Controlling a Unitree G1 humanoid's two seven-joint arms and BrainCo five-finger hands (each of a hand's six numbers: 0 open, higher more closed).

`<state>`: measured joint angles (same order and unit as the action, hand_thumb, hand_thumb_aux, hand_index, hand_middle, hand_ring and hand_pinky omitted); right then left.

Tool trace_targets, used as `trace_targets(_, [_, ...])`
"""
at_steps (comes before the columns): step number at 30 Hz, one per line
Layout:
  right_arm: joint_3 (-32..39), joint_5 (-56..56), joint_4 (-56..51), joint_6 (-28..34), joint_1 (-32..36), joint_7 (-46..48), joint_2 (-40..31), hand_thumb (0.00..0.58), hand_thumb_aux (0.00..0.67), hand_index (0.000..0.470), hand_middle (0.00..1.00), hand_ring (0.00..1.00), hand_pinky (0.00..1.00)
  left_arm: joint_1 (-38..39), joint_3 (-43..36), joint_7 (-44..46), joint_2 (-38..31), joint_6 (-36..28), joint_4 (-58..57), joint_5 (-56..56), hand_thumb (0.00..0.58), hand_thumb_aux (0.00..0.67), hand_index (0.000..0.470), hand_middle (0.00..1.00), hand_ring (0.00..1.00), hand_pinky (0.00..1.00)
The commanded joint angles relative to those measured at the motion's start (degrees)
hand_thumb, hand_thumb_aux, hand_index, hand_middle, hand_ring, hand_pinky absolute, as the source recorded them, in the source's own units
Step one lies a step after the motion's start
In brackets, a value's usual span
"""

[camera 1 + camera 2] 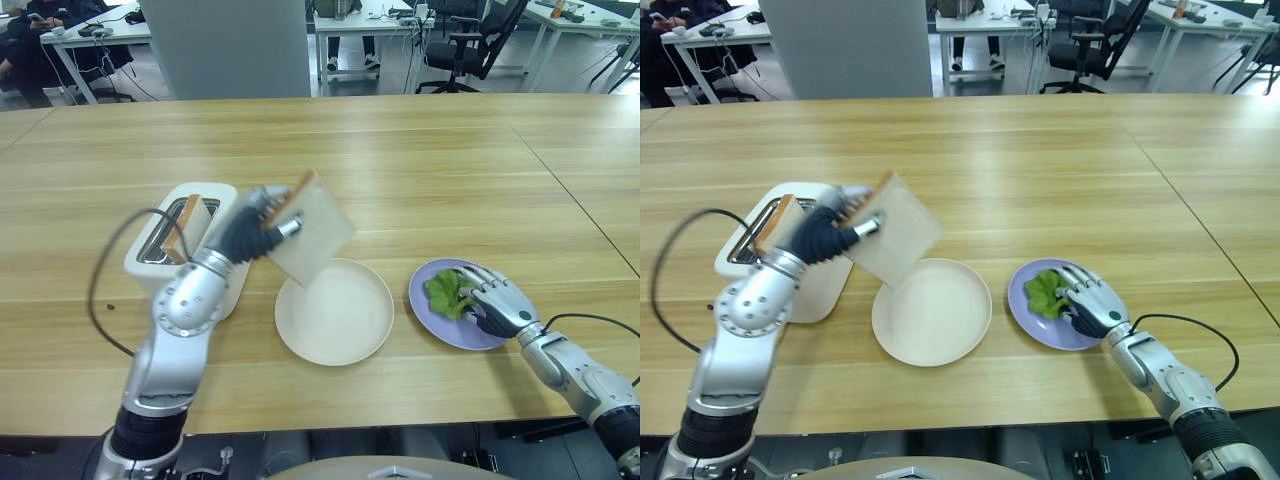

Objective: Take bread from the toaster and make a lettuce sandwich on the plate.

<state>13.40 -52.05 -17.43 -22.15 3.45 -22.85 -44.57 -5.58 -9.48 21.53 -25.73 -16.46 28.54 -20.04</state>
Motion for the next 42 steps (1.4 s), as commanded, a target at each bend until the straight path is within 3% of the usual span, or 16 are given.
trace_targets(1, [-2.88, 1.67, 6.1, -0.39, -1.18, -1.0, -0.83, 0.58, 0.67, 0.46, 0.0, 0.0, 0.0, 1.72, -6.75, 2.9, -1.75, 3.02, -8.3, -2.57, 0.58, 0.67, 0.46, 1.0, 1.0, 1.0])
trace_targets(5, [-4.75, 2.42, 10.31, -0.55, -1.45, -0.66, -0.77, 0.58, 0.67, 0.46, 0.0, 0.0, 0.0, 0.61, -10.42, 2.54, -1.21, 7.0, -16.81, -3.62, 0.58, 0.662, 0.455, 1.0, 1.0, 1.0])
trace_targets(6, [-5.02, 2.56, 10.96, -0.71, -1.49, -0.66, -0.73, 0.58, 0.67, 0.46, 0.0, 0.0, 0.0, -0.11, -10.95, 2.05, -0.74, 8.26, -18.89, -3.7, 0.574, 0.604, 0.415, 1.0, 1.0, 1.0])
trace_targets(8, [-5.32, 2.85, 12.53, -0.9, -1.44, -0.06, -0.36, 0.58, 0.67, 0.46, 0.0, 0.0, 0.0, -1.81, -11.98, 0.97, 0.25, 10.98, -23.55, -3.97, 0.571, 0.586, 0.402, 1.0, 1.0, 1.0])
trace_targets(9, [-5.4, 3.0, 13.59, -0.9, -1.39, 0.39, -0.03, 0.58, 0.67, 0.46, 0.0, 0.0, 0.0, -2.83, -12.61, 0.26, 0.62, 12.46, -26.02, -4.64, 0.523, 0.46, 0.316, 1.0, 1.0, 1.0])
trace_targets(10, [-5.41, 3.21, 14.58, -0.89, -1.31, 0.96, 0.3, 0.58, 0.67, 0.46, 0.0, 0.0, 0.0, -3.79, -13.22, -0.39, 0.91, 14.15, -28.24, -5.31, 0.523, 0.46, 0.316, 1.0, 1.0, 1.0])
trace_targets(13, [-5.12, 3.69, 17.05, -0.99, -0.73, 2.59, 1.49, 0.58, 0.67, 0.46, 0.0, 0.0, 0.0, -6.85, -14.61, -3.64, 1.58, 18.34, -34.37, -8.04, 0.371, 0.268, 0.184, 1.0, 1.0, 1.0])
trace_targets(14, [-4.87, 3.74, 17.71, -1.14, -0.51, 3.11, 1.96, 0.58, 0.67, 0.46, 0.0, 0.0, 0.0, -7.98, -14.94, -5.24, 1.67, 19.97, -36.24, -9.24, 0.371, 0.268, 0.184, 1.0, 1.0, 1.0])
trace_targets(15, [-4.65, 3.86, 18.3, -1.33, -0.32, 3.6, 2.44, 0.58, 0.67, 0.46, 0.0, 0.0, 0.0, -8.95, -15.19, -6.74, 1.75, 21.35, -37.74, -10.35, 0.248, 0.163, 0.112, 1.0, 1.0, 1.0])
trace_targets(16, [-4.31, 4.03, 18.76, -1.65, -0.07, 4.11, 3.02, 0.58, 0.67, 0.46, 0.0, 0.0, 0.0, -10.01, -15.68, -8.6, 1.63, 23.0, -39.09, -11.99, 0.248, 0.163, 0.112, 1.0, 1.0, 1.0])
trace_targets(17, [-3.94, 4.03, 19.18, -1.87, 0.19, 4.64, 3.57, 0.58, 0.67, 0.46, 0.0, 0.0, 0.0, -10.91, -16.09, -10.28, 1.54, 24.31, -40.14, -13.49, 0.0, 0.0, 0.0, 0.82, 0.82, 0.82])
trace_targets(20, [-2.82, 3.81, 20.77, -2.23, 0.75, 6.19, 5.61, 0.58, 0.67, 0.46, 0.0, 0.0, 0.0, -12.93, -17.4, -13.74, 1.2, 26.83, -42.75, -17.67, 0.0, 0.0, 0.0, 0.19, 0.19, 0.19])
trace_targets(21, [-2.45, 3.58, 21.21, -2.32, 1.01, 6.65, 6.32, 0.58, 0.67, 0.46, 0.0, 0.0, 0.0, -13.24, -18.06, -13.95, 0.83, 27.27, -43.15, -19.02, 0.0, 0.0, 0.0, 0.19, 0.19, 0.19])
trace_targets(22, [-2.14, 3.43, 21.54, -2.4, 1.34, 7.08, 6.99, 0.58, 0.67, 0.46, 0.0, 0.0, 0.0, -13.41, -18.64, -14.05, 0.44, 27.46, -43.28, -20.36, 0.0, 0.0, 0.0, 0.0, 0.0, 0.0])
trace_targets(32, [2.21, 2.05, 23.3, -3.03, 5.2, 10.91, 13.04, 0.58, 0.67, 0.46, 0.0, 0.0, 0.0, -11.73, -15.84, -13.24, -5.49, 23.35, -32.68, -28.13, 0.0, 0.0, 0.0, 0.0, 0.0, 0.0])
trace_targets(42, [8.75, -1.64, 15.67, -3.63, 10.95, 10.42, 18.98, 0.58, 0.67, 0.46, 0.0, 0.0, 0.0, -4.56, 0.11, -7.37, -15.08, 11.19, -10.96, -34.35, 0.0, 0.0, 0.0, 0.0, 0.0, 0.0])
